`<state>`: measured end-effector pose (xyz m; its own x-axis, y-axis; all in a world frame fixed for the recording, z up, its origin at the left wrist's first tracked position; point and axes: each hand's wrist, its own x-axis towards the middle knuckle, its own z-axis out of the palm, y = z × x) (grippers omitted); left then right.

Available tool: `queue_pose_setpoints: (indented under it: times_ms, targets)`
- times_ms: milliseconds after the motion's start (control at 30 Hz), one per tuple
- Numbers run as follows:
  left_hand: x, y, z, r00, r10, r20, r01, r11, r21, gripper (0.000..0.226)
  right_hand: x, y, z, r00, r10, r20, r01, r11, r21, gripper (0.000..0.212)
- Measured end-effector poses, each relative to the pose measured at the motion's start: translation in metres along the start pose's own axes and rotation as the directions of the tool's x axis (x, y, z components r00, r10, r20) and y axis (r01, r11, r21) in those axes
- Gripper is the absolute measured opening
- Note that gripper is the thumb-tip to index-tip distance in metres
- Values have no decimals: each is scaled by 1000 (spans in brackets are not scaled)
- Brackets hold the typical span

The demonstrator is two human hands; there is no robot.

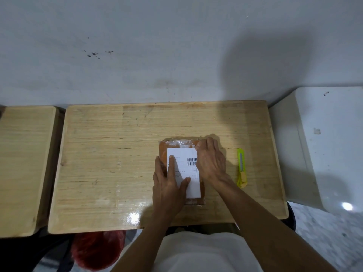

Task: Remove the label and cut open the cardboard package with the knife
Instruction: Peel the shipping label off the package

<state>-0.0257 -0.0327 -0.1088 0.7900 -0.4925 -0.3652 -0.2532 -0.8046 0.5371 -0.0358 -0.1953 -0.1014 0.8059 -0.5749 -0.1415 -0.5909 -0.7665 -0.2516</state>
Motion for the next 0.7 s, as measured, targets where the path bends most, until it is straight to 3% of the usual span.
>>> queue_pose_setpoints:
  times_ms: [133,267,367,467,533,600,700]
  targets:
    - [-2,2,0,1000,27,-14,-27,1000,13,89,-8,7,0,999,3,34,-5,998,58,14]
    - [-1,4,-1,1000,27,-17,-26,999,18,88,-17,9,5,995,-23,101,16,998,66,23]
    - [-1,4,-1,1000,19,-2,-19,1000,8,88,-26,8,6,996,-59,70,52,994,98,31]
    - [-1,4,-2,1000,9,-3,-9,1000,1,89,-31,8,2,997,51,-66,-25,938,345,15]
    - [-2,5,-4,1000,9,-4,-9,1000,-5,89,-29,7,-1,996,74,-56,-42,895,445,17]
    - [-1,5,-6,1000,5,8,-5,1000,-12,90,-25,8,-2,996,90,-20,-71,886,459,27]
    - [0,6,-9,999,-16,36,17,999,-35,101,-20,11,-2,998,67,9,-65,909,412,17]
